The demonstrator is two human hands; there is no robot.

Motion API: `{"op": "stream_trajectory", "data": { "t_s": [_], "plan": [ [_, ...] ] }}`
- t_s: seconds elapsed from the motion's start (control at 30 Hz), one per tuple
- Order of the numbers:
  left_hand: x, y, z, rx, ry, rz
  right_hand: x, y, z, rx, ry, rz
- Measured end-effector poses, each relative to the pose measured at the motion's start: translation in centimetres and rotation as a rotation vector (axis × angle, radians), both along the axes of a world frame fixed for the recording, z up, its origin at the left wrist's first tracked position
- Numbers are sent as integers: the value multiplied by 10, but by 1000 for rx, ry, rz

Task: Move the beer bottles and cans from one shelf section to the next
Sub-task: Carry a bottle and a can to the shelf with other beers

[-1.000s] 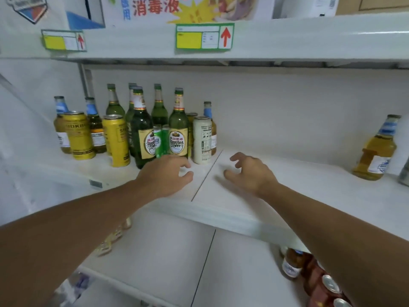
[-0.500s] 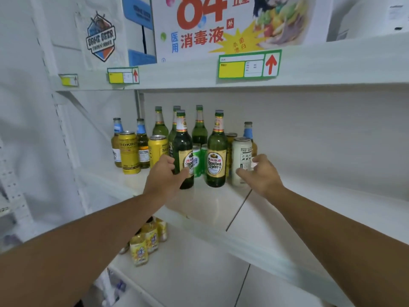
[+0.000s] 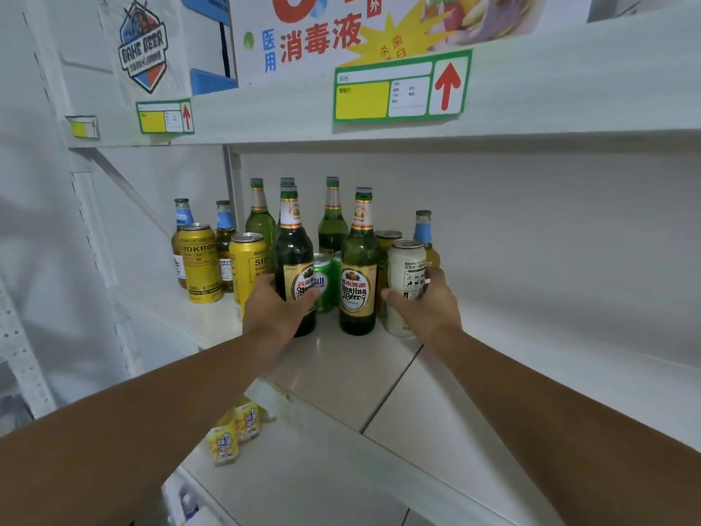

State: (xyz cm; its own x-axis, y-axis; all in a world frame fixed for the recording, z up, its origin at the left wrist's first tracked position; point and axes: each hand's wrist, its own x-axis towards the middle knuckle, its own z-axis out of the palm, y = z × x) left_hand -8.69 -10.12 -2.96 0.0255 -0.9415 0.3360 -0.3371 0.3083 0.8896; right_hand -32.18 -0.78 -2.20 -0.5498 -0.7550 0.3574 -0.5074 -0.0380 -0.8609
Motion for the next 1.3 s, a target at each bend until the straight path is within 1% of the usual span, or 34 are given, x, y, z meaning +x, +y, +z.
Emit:
{"op": "stream_trajectory", "data": {
  "t_s": [0.07,0.23,0.47,0.57,0.73,0.87,1.03,1.3],
  "plan": [
    [-2,-3,-2,-4,3,35,-1,-4,-5,-4,7,-12],
    [2,1,1,-1,-57,101,-3,4,-5,-7,37,-28],
    [19,21,6,-8,-78,54,-9,52,10,15,52,-120],
    [22,37,11,-13,-58,-20,-16,77,18,24,57,-174],
    [13,67,26,-64,-30,-205,-14,127,26,-11,29,-255],
    [-5,93,28,-95,-52,-368,-11,171,28,-36,11,-325],
    [-41,132,32,-64,6,-535,-22,236,31,-51,4,-413],
    [-102,208,33,-40,27,-642,-57,346,39,-57,13,-512]
  ]
}}
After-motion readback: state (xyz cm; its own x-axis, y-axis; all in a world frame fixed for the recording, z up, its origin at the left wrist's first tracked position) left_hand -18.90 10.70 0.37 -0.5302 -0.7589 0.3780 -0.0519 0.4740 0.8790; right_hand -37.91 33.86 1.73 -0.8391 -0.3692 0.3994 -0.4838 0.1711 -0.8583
